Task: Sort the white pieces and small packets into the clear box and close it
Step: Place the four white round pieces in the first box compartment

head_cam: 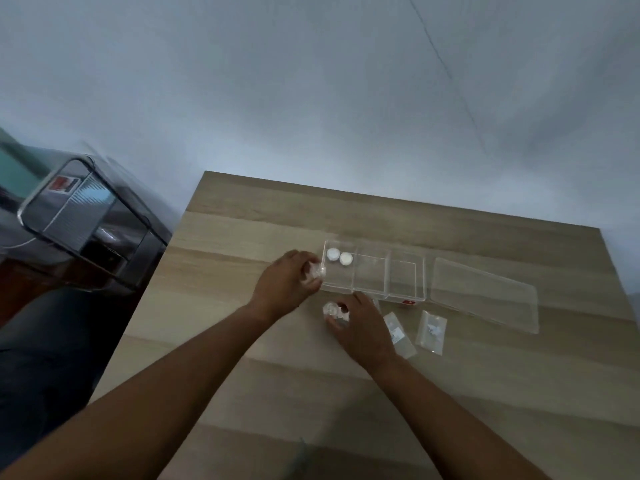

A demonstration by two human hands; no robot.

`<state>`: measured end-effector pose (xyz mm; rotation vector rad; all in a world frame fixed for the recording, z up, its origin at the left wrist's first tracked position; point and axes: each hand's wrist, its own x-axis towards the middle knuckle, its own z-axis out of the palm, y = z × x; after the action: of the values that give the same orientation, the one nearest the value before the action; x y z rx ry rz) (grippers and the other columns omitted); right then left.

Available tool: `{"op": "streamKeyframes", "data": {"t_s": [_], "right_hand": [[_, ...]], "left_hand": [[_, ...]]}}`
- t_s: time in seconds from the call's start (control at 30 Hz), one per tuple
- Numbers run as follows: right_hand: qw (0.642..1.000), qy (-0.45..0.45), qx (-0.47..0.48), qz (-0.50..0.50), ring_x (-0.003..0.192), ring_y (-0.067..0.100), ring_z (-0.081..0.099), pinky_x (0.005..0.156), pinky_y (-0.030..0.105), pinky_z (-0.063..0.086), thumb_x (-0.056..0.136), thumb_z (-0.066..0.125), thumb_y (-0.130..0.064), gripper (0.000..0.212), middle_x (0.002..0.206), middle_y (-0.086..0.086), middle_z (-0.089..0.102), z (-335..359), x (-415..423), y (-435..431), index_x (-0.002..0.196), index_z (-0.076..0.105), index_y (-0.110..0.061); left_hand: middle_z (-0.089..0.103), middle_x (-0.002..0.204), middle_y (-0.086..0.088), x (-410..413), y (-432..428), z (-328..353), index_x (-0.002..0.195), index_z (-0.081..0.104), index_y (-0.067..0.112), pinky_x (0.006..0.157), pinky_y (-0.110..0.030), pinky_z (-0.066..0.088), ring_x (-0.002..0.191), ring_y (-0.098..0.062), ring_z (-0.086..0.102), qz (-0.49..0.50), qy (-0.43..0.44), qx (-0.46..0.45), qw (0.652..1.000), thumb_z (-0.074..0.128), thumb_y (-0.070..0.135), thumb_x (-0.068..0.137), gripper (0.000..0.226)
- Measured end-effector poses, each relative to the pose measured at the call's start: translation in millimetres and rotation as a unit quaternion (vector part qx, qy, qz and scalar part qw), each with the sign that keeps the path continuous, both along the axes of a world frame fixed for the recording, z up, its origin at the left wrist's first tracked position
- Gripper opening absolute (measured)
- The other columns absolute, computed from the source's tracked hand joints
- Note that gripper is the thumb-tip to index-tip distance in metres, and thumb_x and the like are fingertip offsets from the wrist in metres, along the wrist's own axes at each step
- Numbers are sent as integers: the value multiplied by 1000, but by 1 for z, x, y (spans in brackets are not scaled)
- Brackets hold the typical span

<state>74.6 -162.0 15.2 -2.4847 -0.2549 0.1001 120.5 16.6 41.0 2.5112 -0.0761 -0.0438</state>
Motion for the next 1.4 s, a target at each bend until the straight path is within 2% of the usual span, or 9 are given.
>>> {"op": "streamKeyframes", "data": {"t_s": [0.1, 0.17, 0.33, 0.63, 0.77, 0.9, 1.07, 1.27, 1.4], "right_hand": [[1000, -8, 1, -7, 86, 14, 55, 77, 23, 45, 81, 68, -31, 25, 93, 2, 62, 4, -5, -10, 99, 65, -14], [1000, -9, 13, -24, 83, 13, 56, 74, 22, 44, 79, 69, -33, 26, 92, 0, 62, 6, -7, -18, 99, 65, -16], [997, -7, 28, -66, 81, 8, 51, 75, 23, 44, 78, 69, -34, 24, 92, -3, 60, 5, -13, -41, 97, 64, -19], [994, -8, 25, -110, 81, 18, 59, 73, 30, 50, 77, 74, -28, 25, 91, 4, 62, 6, -16, -71, 97, 67, -13], [995, -6, 24, -95, 84, 20, 59, 77, 35, 52, 79, 73, -29, 28, 94, 6, 63, 14, 0, -70, 100, 65, -12], [998, 2, -3, -58, 94, 21, 56, 83, 36, 49, 82, 68, -31, 29, 101, 6, 62, 25, 31, -57, 106, 63, -14], [995, 8, -102, 22, 103, 30, 53, 89, 42, 45, 80, 63, -37, 34, 106, 12, 60, 35, 76, -27, 108, 66, -18], [956, 29, -278, 87, 108, 34, 50, 90, 44, 42, 79, 60, -39, 32, 111, 14, 56, 29, 100, -6, 104, 69, -21], [948, 52, -309, 58, 112, 35, 48, 94, 45, 39, 82, 59, -37, 29, 116, 15, 55, 26, 104, 2, 105, 69, -22]], "left_hand": [[62, 95, 6, 26, -14, 12, 109, 64, 29, 71, -29, 51, 84, -13, 62, -50, 1, 44, 998, 69, 39, 78, 33], [63, 104, 2, 42, -23, 14, 111, 65, 30, 75, -33, 51, 94, -17, 62, -95, 5, 122, 988, 67, 41, 80, 33], [58, 113, -6, 65, -39, 9, 111, 68, 35, 84, -37, 44, 107, -27, 54, -178, 27, 324, 929, 65, 40, 83, 29], [55, 113, -5, 69, -45, -5, 106, 70, 38, 83, -38, 44, 108, -27, 50, -175, 26, 368, 913, 64, 44, 80, 28], [54, 113, -5, 67, -42, -8, 110, 65, 36, 75, -36, 43, 107, -26, 53, -134, 27, 306, 942, 70, 40, 78, 33], [63, 102, -5, 57, -34, -8, 107, 55, 26, 70, -32, 43, 95, -25, 62, 22, 41, 89, 995, 65, 34, 80, 29], [75, 91, -6, 40, -23, -12, 109, 62, 20, 76, -28, 50, 88, -24, 69, 169, 160, -95, 968, 65, 24, 74, 36], [76, 87, -8, 29, -23, -19, 101, 69, 17, 75, -42, 61, 71, -19, 74, 181, 188, -161, 952, 66, 15, 70, 31], [76, 90, -13, 29, -25, -21, 97, 69, 16, 77, -44, 61, 80, -26, 73, 185, 189, -172, 949, 64, 12, 69, 29]]}}
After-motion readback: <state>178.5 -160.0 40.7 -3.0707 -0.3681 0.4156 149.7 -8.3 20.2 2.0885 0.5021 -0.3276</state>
